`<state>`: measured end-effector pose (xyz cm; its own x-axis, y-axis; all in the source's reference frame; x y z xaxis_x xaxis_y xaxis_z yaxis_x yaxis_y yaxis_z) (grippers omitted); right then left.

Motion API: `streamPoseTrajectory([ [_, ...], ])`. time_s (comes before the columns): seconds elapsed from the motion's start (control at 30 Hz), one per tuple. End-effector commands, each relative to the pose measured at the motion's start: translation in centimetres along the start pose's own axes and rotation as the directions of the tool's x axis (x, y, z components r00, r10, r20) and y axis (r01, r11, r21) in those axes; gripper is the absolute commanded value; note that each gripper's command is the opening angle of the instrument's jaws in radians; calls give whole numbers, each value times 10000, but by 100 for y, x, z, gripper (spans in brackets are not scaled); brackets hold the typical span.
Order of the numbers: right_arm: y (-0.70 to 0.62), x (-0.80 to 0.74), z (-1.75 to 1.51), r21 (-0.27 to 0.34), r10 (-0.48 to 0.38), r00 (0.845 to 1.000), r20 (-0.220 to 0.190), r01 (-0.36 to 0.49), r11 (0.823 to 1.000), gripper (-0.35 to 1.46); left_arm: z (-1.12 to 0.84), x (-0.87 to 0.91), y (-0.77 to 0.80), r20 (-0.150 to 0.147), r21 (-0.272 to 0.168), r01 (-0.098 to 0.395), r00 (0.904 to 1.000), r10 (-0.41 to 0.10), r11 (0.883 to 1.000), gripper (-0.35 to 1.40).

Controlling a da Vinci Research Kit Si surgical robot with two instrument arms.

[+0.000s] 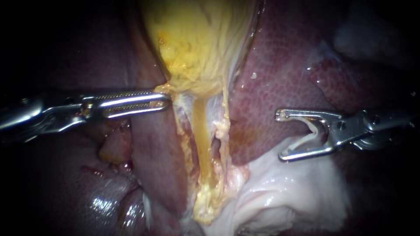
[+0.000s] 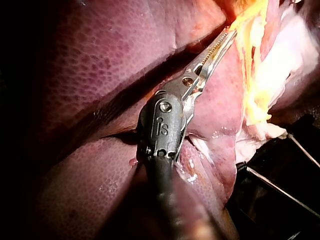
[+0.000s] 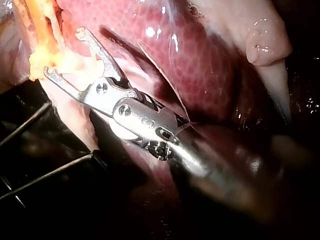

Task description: Grabbing gallbladder

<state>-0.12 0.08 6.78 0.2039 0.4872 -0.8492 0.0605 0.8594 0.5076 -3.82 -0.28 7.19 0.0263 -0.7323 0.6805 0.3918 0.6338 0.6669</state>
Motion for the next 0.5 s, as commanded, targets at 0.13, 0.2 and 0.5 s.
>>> streamPoseTrajectory([
  [0.13,0,0,0,-1,0,10000,-2,0,10000,60,-1,0,-2,-95,-40,41,9999,-41,10000,-35],
  [0.2,0,0,0,-1,0,10000,-2,0,10000,60,-1,0,-3,-94,-47,42,9999,-42,10000,-35],
  [0.5,0,0,1,-6,2,10000,-4,-2,10000,60,-1,0,-3,-142,-110,36,9999,-38,9999,-35],
])
